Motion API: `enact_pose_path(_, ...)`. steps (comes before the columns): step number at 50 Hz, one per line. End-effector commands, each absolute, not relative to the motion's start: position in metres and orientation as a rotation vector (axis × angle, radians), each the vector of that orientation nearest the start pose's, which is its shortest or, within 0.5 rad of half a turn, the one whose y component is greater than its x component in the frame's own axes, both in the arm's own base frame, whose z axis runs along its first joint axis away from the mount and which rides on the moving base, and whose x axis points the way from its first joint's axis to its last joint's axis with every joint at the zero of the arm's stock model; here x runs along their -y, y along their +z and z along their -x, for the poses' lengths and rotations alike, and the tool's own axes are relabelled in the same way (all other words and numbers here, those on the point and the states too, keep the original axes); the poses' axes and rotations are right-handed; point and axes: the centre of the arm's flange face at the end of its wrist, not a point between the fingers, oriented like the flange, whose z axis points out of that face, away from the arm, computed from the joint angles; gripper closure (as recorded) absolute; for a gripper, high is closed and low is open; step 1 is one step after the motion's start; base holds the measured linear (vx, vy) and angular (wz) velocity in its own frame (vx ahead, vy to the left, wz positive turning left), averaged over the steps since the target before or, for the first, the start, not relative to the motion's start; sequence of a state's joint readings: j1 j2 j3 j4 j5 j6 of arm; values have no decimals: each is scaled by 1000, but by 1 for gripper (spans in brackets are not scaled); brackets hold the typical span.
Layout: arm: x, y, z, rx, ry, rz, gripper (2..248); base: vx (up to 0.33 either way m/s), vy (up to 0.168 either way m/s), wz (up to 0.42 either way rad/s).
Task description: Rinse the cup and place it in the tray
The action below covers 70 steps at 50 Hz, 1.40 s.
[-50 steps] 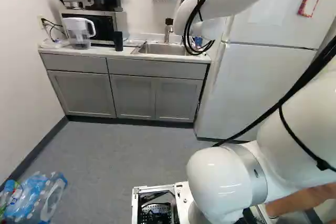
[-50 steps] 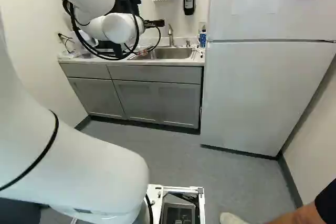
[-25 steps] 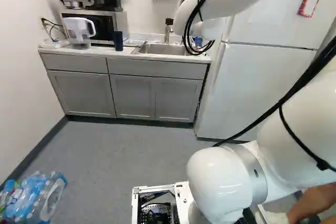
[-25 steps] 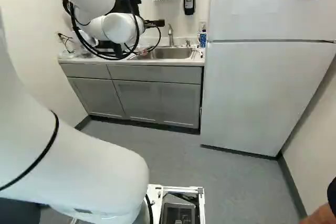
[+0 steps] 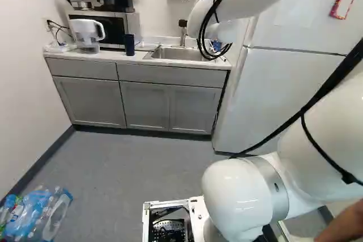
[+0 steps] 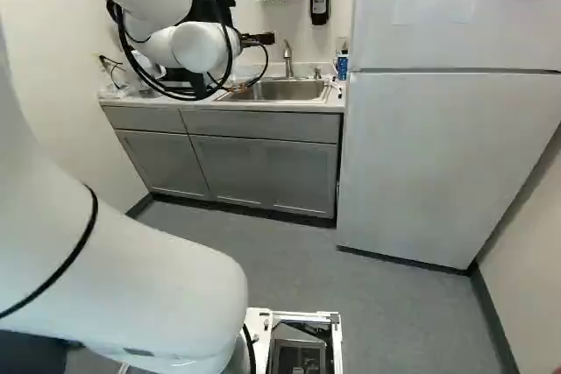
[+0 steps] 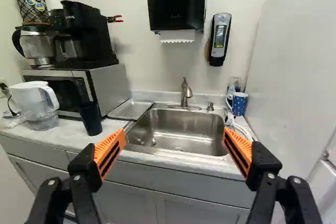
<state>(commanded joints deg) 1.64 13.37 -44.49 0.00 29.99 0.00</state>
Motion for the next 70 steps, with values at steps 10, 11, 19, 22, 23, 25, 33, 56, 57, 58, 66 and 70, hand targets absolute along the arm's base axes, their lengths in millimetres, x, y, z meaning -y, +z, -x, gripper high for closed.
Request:
enact_pose_path(10,-13,640,-440,32,-2166,2248,3,80,0,-4)
enact_pose_path(11,-13,640,-440,32,-2166,2248,3,87,3,-2)
enact_pose_path(19,-13,640,-440,32,-2166,2248,3,91,0,-2)
enact_pose_path(22,-13,640,-440,32,-2166,2248,3,95,-3,-12)
enact_pose_path(23,-13,640,-440,32,-2166,2248,3,92,1,-5)
enact_pose_path(25,-13,640,-440,32,-2166,2248,3,92,2,2)
enact_pose_path(33,-13,640,-440,32,-2166,2248,3,104,-3,-5)
enact_pose_path(56,-13,640,-440,32,-2166,2248,3,109,0,-6)
enact_pose_path(57,-13,640,-440,32,-2166,2248,3,129,-2,-14)
enact_pose_path(58,-13,640,-440,32,-2166,2248,3,118,0,-13)
enact_pose_path(66,-13,640,-440,32,-2166,2248,3,117,1,-6)
enact_pose_path(70,-13,640,-440,32,-2166,2248,3,125,1,-16)
